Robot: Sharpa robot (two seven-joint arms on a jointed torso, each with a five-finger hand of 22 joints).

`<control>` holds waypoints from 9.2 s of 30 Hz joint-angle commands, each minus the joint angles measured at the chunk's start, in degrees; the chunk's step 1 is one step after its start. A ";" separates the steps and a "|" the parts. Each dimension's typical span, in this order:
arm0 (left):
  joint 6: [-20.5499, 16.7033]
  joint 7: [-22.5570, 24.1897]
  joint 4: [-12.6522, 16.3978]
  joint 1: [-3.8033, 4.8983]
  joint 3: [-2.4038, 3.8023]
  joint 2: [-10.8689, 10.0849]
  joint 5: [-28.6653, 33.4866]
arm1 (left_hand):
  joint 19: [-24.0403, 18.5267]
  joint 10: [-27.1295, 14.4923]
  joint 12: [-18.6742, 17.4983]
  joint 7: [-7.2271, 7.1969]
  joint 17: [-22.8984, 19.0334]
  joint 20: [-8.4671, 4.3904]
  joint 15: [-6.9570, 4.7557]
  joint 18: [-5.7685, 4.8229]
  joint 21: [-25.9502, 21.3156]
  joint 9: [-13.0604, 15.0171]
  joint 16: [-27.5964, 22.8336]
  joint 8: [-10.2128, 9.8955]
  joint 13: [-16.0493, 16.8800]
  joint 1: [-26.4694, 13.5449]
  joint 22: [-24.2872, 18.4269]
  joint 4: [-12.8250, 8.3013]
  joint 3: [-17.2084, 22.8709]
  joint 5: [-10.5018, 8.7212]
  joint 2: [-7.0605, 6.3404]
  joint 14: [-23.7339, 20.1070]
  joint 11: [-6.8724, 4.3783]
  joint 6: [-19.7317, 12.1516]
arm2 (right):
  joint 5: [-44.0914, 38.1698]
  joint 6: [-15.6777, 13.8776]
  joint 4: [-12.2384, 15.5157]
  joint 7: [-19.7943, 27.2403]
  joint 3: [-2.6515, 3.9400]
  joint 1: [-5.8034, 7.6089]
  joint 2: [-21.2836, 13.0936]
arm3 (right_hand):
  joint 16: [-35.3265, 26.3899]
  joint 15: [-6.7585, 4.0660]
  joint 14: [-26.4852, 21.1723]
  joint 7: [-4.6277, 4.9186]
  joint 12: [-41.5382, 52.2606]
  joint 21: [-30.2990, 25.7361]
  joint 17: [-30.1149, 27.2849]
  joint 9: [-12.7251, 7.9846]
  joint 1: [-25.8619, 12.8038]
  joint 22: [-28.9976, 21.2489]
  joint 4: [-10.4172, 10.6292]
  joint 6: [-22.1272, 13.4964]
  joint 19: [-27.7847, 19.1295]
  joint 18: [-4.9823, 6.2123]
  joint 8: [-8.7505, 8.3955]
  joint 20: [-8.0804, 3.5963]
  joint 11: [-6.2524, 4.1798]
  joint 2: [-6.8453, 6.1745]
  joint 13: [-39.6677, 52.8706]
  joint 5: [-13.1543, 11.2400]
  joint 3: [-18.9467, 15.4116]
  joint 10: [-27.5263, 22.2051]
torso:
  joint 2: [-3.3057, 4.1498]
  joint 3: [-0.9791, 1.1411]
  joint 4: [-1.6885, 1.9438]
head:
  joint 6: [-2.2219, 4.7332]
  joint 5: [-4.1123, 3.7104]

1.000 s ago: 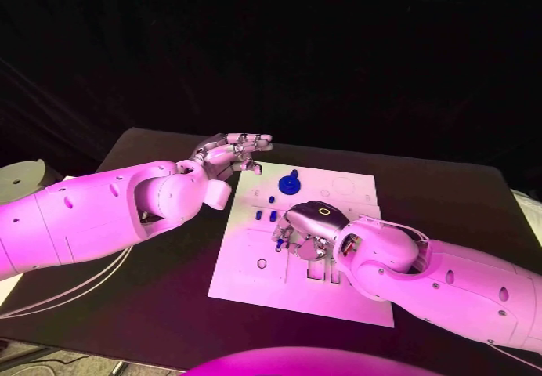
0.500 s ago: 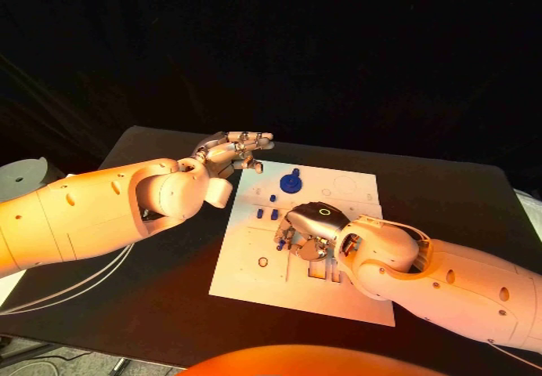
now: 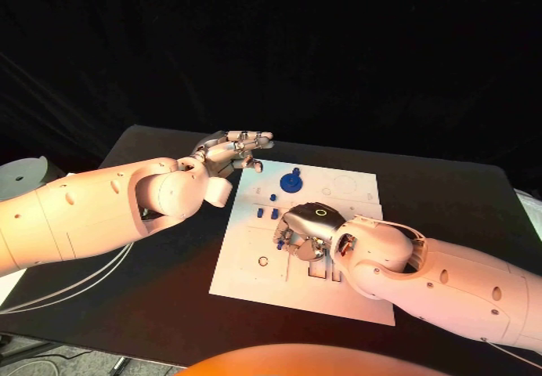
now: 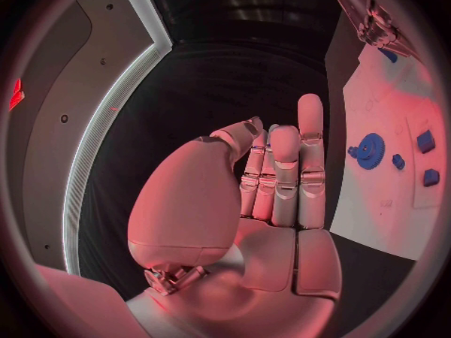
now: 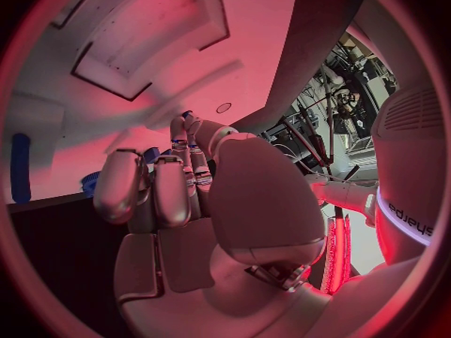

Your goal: Assemble the parts on the task board

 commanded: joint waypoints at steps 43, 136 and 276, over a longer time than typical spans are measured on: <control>0.83 -0.07 0.04 0.02 0.01 -0.28 0.14 | -0.44 -0.04 0.48 0.21 -0.26 0.03 -0.13 1.05 -0.31 -0.05 -0.27 0.27 0.00 -0.46 -0.11 -0.32 -0.28 0.29 0.12 -0.52 0.20 -0.16 | 0.72 -2.76 8.68 -5.90 1.31 3.06 -14.70 | -2.14 0.82 1.77 0.75 0.88 -2.66 -4.38 -1.46 -5.14 -4.44 1.93 -9.59 -1.70 0.68 -0.91 1.30 1.66 -4.66 -3.19 -0.07 -7.68 -13.07 | -0.06 0.07 -0.53 | 1.14 -1.43; 1.50 -0.39 -0.01 -0.03 -0.10 0.01 0.14 | -0.45 -0.17 0.68 0.21 -0.52 0.03 -0.13 1.05 -0.39 -0.05 -0.29 0.38 -0.01 -0.42 -0.17 -0.49 -0.32 0.32 0.18 -0.62 0.20 -0.24 | 3.58 -3.81 9.72 -0.81 1.79 0.91 -4.88 | 0.17 0.22 2.22 0.55 1.63 -1.74 -3.55 -0.22 5.13 -2.73 1.64 -0.26 0.01 0.16 0.59 0.09 0.17 1.46 -2.87 -0.18 -3.24 -1.52 | -0.11 -0.09 -0.26 | 0.46 -0.37; 1.86 -0.90 0.13 -0.07 -0.37 -0.72 0.13 | -0.45 -0.31 0.88 0.23 -0.76 0.03 -0.12 1.05 -0.46 -0.04 -0.29 0.50 -0.02 -0.41 -0.23 -0.65 -0.36 0.32 0.26 -0.71 0.22 -0.33 | 14.06 -3.78 12.82 -22.89 0.91 -6.33 -19.56 | 11.30 -2.03 4.26 -1.92 68.08 5.50 10.41 3.65 -9.90 8.85 15.17 -6.14 3.92 -1.80 8.01 -2.08 -2.91 2.43 64.24 14.80 -37.91 8.14 | -0.44 0.16 -3.79 | 1.04 -3.86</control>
